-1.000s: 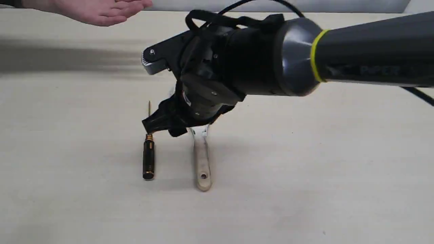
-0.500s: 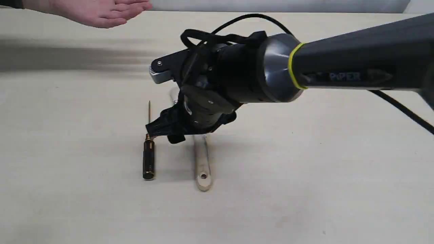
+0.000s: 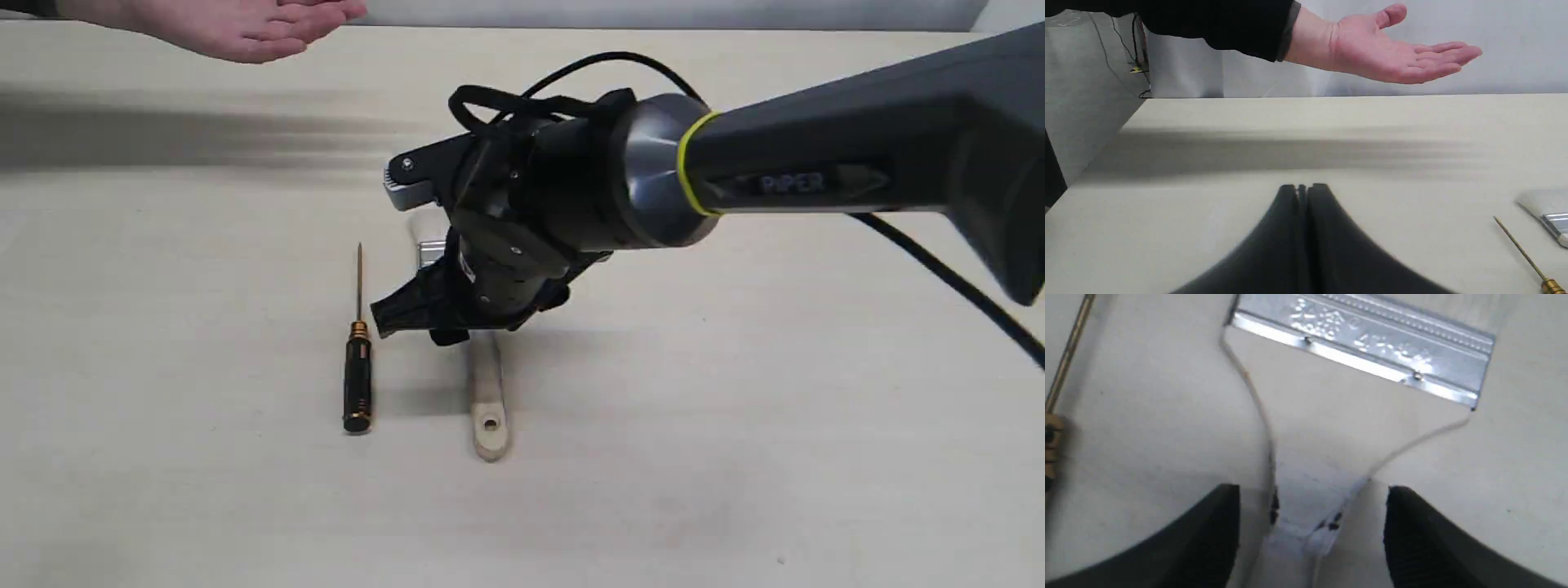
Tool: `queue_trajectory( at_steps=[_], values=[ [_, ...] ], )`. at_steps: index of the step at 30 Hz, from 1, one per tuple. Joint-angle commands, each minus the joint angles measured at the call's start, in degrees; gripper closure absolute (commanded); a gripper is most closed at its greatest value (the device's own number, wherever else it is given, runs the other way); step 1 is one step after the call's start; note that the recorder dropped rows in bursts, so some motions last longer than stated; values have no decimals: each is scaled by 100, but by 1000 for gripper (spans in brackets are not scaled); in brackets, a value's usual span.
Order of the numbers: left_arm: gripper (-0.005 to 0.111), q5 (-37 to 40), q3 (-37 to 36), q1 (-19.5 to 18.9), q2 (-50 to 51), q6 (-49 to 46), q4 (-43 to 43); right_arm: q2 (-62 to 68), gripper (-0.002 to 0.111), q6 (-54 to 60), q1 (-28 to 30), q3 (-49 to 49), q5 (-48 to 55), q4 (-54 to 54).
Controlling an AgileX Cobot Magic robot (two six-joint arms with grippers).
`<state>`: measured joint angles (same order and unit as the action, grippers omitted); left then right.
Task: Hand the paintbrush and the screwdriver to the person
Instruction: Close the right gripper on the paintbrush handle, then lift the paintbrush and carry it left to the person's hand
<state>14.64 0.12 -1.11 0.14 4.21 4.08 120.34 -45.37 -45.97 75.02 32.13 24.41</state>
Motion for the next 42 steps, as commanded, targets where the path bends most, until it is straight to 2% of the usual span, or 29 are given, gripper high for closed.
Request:
queue_trajectory(
  at_steps=[1, 15, 21, 30, 42],
  values=[
    [107, -31, -12, 47, -14, 12, -24, 132, 53, 84, 43, 19, -165, -17],
    [107, -31, -12, 47, -14, 12, -24, 274, 55, 71, 64, 19, -191, 11],
    [107, -31, -12, 47, -14, 12, -24, 274, 77, -42, 64, 19, -191, 11],
    [107, -34, -12, 47, -14, 12, -2, 274, 104, 215, 64, 19, -168, 23],
    [107, -34, -12, 47, -14, 12, -2, -313, 104, 313, 64, 26, -492, 155]
  ],
)
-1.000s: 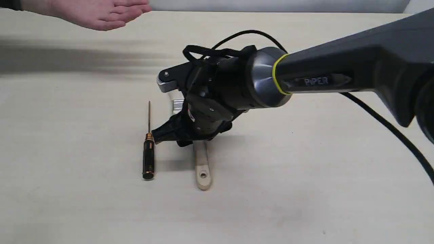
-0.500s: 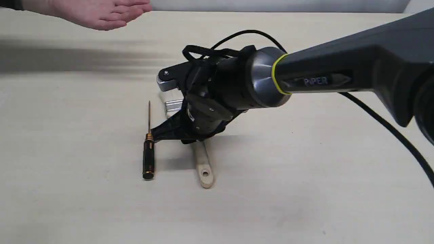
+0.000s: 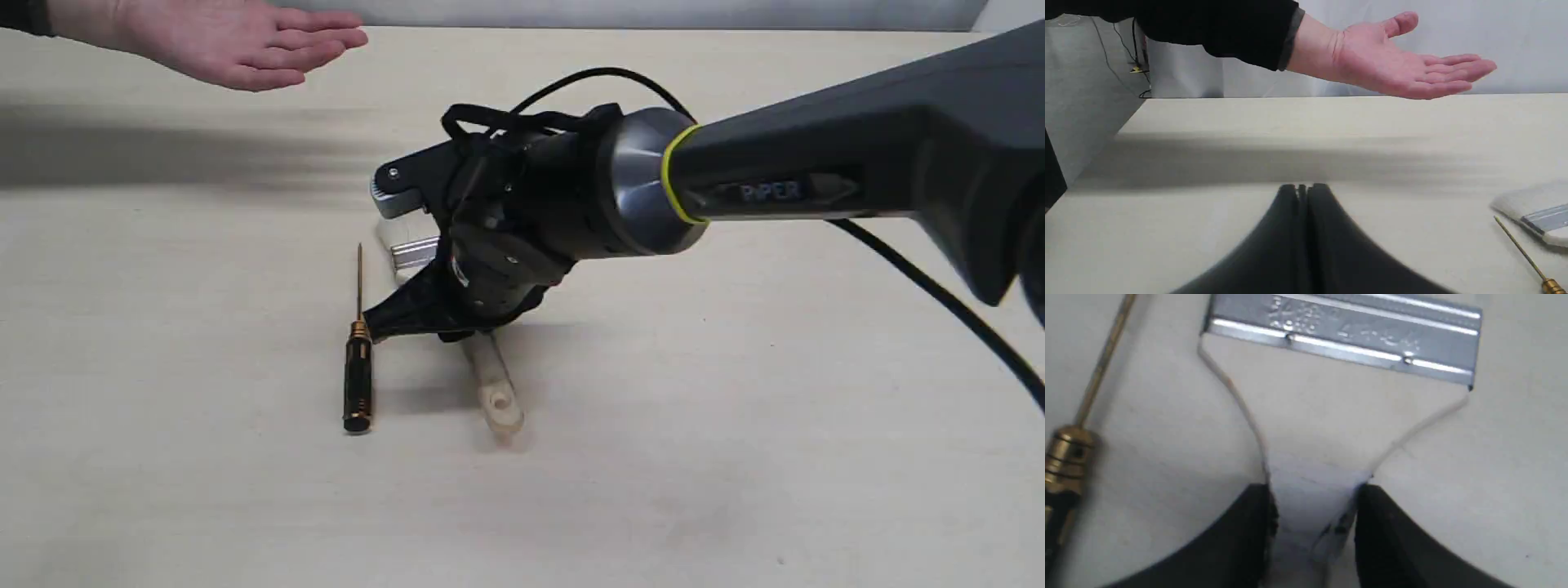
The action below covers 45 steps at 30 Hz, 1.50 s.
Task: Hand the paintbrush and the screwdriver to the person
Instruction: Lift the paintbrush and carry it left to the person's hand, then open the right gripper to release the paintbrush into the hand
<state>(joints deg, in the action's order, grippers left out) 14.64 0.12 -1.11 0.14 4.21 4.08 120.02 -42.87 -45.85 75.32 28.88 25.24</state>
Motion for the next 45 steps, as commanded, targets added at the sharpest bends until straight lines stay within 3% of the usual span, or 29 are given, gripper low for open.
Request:
queue_trajectory(
  at_steps=[1, 10, 16, 22, 27, 30, 37, 45],
  values=[
    [107, -34, -12, 47, -14, 12, -2, -378, 104, 63, 52, -5, -199, 72],
    [107, -16, -12, 47, -14, 12, -18, -1220, 104, 169, 40, -5, -301, 72],
    [107, -30, -12, 47, -14, 12, -18, -1677, 104, 197, 40, -5, -1319, 48],
    [107, -30, -12, 47, -14, 12, -18, -1559, 104, 222, 40, 64, -2888, 131],
    [107, -30, -12, 47, -14, 12, -18, -933, 103, 222, 40, 798, -2598, 131],
    [107, -30, -12, 47, -14, 12, -18, -541, 95, 222, 40, 1180, -2563, 131],
    [107, -30, -12, 47, -14, 12, -18, -105, 56, 222, 40, 1352, -2474, 131],
    [107, -36, -12, 47, -14, 12, -5, -204, 52, 245, 40, 1352, -899, 115]
  ],
)
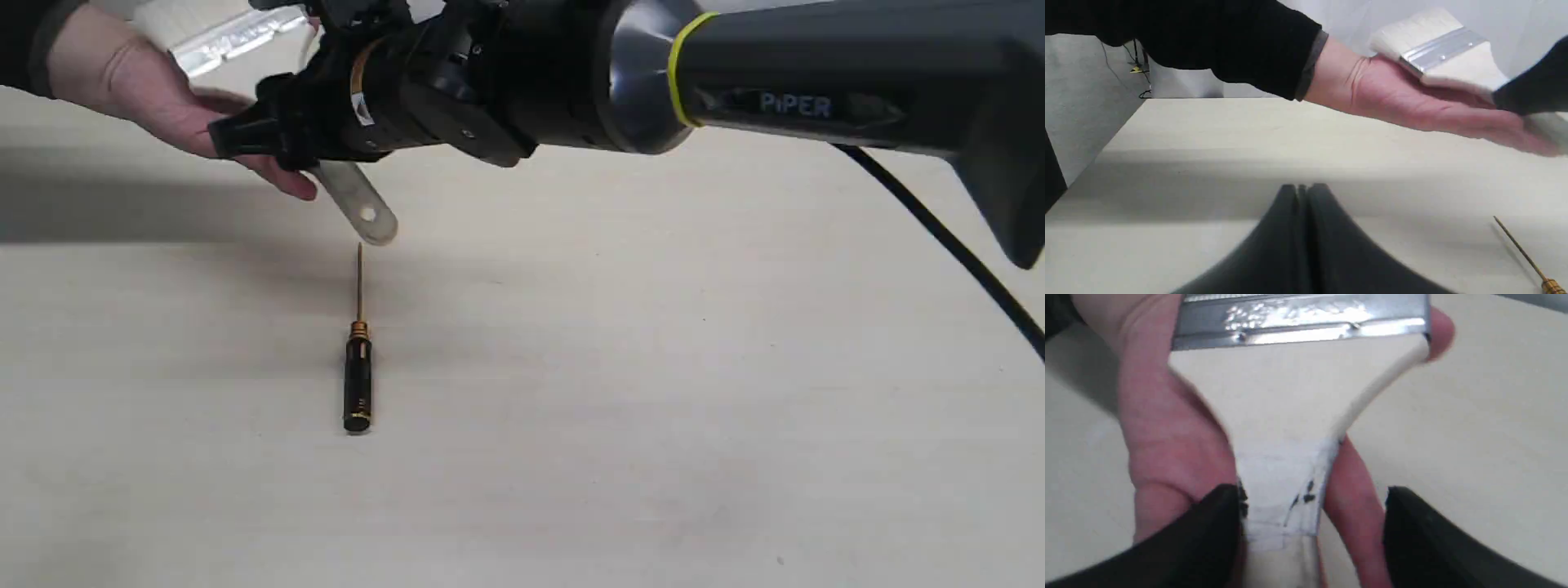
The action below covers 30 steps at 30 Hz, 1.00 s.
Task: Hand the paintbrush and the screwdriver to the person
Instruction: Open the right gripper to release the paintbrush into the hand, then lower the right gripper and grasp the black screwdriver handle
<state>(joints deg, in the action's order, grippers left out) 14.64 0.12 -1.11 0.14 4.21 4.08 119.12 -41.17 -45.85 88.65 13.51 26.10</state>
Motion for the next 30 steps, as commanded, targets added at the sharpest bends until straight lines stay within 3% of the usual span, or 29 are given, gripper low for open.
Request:
queue_trajectory(
  at_steps=[1, 8, 17, 24, 30],
  values=[
    [107, -36, -12, 47, -14, 12, -5, -177, 52, 163, 40, 19, 865, 29],
    [107, -36, -12, 47, -14, 12, -5, -705, 52, 372, 40, 19, 1891, -384],
    [107, -36, -12, 47, -14, 12, -5, -887, 52, 2303, 40, 19, 2620, -2856],
    [107, -20, -12, 47, -14, 12, -24, -690, 52, 2343, -14, 19, 3134, -2870],
    [107, -35, -12, 47, -14, 12, -21, -319, 52, 2287, -295, 19, 2746, -2657]
  ],
)
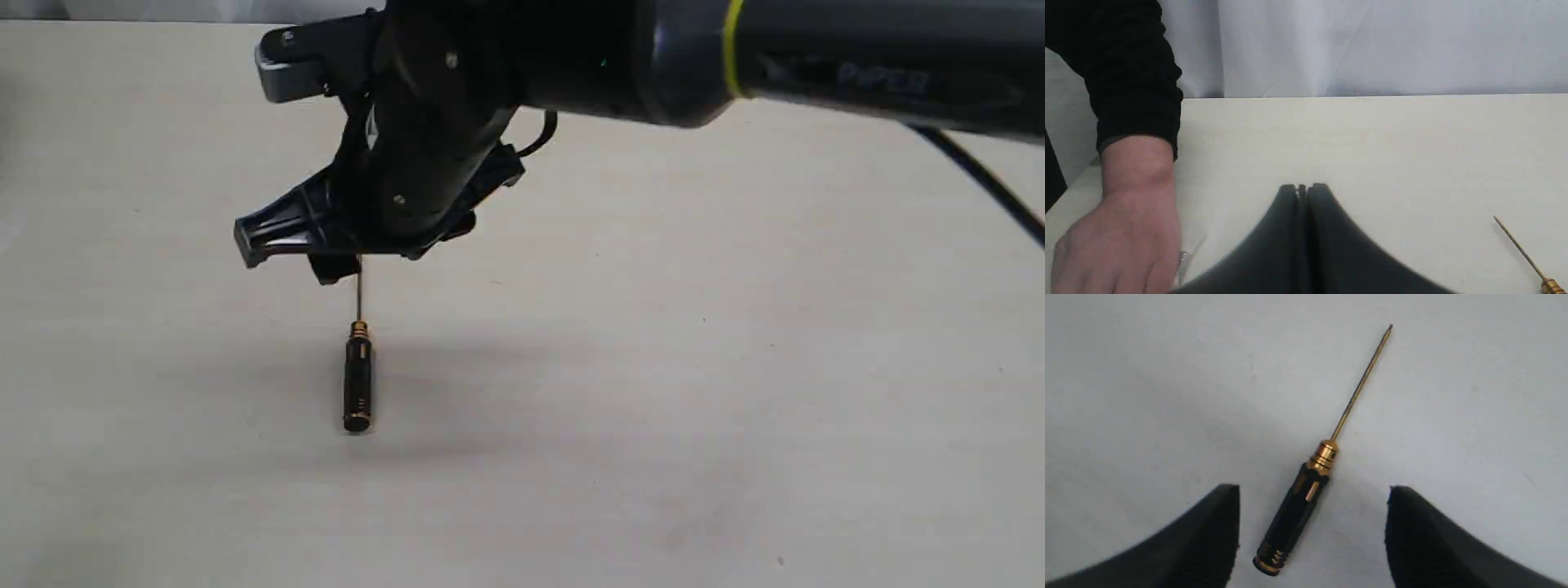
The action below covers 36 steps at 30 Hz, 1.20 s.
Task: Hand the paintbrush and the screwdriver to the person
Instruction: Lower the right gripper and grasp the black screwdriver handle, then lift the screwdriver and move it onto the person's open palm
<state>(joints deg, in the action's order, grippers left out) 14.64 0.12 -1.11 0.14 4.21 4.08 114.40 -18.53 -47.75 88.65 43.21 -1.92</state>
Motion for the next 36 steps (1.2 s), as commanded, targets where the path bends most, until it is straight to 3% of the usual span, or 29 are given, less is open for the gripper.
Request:
queue_trajectory(
  at_steps=[1, 24, 31, 36],
  values=[
    [107, -35, -12, 47, -14, 12, -21, 222, 52, -62, -104, 19, -325, 192],
    [107, -36, -12, 47, -14, 12, -9, 1340, 55, -187, -104, 19, -833, 105],
    [107, -36, -12, 47, -14, 12, -9, 1538, 80, -187, -104, 19, -802, 105],
    [107, -36, -12, 47, -14, 12, -9, 1420, 104, -48, -104, 19, -583, 134]
  ],
)
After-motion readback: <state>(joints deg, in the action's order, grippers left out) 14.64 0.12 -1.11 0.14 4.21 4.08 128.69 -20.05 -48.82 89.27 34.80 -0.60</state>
